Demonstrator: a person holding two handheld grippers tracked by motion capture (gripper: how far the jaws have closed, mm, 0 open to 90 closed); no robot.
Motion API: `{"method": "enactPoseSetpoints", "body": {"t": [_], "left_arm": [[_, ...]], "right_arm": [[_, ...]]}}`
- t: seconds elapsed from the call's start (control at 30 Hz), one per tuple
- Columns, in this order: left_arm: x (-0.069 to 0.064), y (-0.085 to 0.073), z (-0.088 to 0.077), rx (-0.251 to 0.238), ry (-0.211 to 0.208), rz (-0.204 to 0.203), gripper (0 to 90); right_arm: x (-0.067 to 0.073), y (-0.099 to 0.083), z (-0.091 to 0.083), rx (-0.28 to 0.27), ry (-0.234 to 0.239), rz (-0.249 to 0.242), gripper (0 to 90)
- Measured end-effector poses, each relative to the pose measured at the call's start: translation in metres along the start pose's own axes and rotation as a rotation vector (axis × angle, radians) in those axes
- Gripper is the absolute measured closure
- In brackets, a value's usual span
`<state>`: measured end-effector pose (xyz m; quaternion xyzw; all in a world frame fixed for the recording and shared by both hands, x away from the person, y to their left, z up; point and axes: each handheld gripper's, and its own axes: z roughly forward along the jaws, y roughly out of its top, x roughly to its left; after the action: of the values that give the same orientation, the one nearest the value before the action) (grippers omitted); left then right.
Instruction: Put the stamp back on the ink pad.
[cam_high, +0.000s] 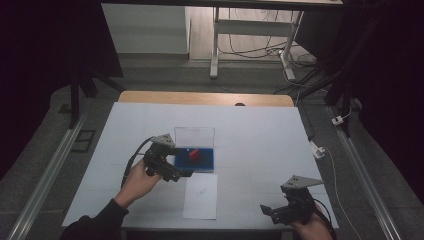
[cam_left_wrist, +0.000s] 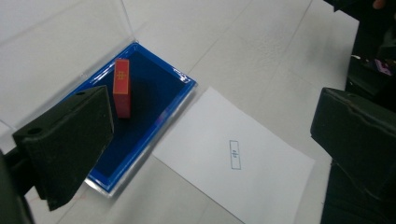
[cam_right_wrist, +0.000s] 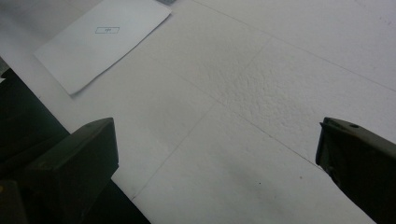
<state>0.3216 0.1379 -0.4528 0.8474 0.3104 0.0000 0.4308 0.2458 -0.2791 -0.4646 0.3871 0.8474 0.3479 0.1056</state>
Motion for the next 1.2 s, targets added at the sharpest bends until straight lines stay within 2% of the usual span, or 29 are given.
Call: {"method": "enactPoseSetpoints", "body": {"t": [0.2, 0.6, 0.83, 1.2], "left_arm": [[-0.007, -0.010, -0.017, -0.025, 0.003, 0.016, 0.0], [-0.014, -0.039, -0.048, -0.060, 0.018, -0.042, 0.0], [-0.018, -0.056, -0.064, -0.074, 0.041, -0.077, 0.0], [-0.026, -0.086, -0.095, -0.118, 0.101, -0.114, 0.0]], "right_arm": [[0.000, 0.000, 0.000, 0.000, -0.002, 0.000, 0.0], [0.000, 0.000, 0.000, 0.000, -0.003, 0.001, 0.0], [0.000, 0.000, 0.000, 0.001, -0.003, -0.001, 0.0], [0.000, 0.000, 0.000, 0.001, -0.004, 0.000, 0.0]]}}
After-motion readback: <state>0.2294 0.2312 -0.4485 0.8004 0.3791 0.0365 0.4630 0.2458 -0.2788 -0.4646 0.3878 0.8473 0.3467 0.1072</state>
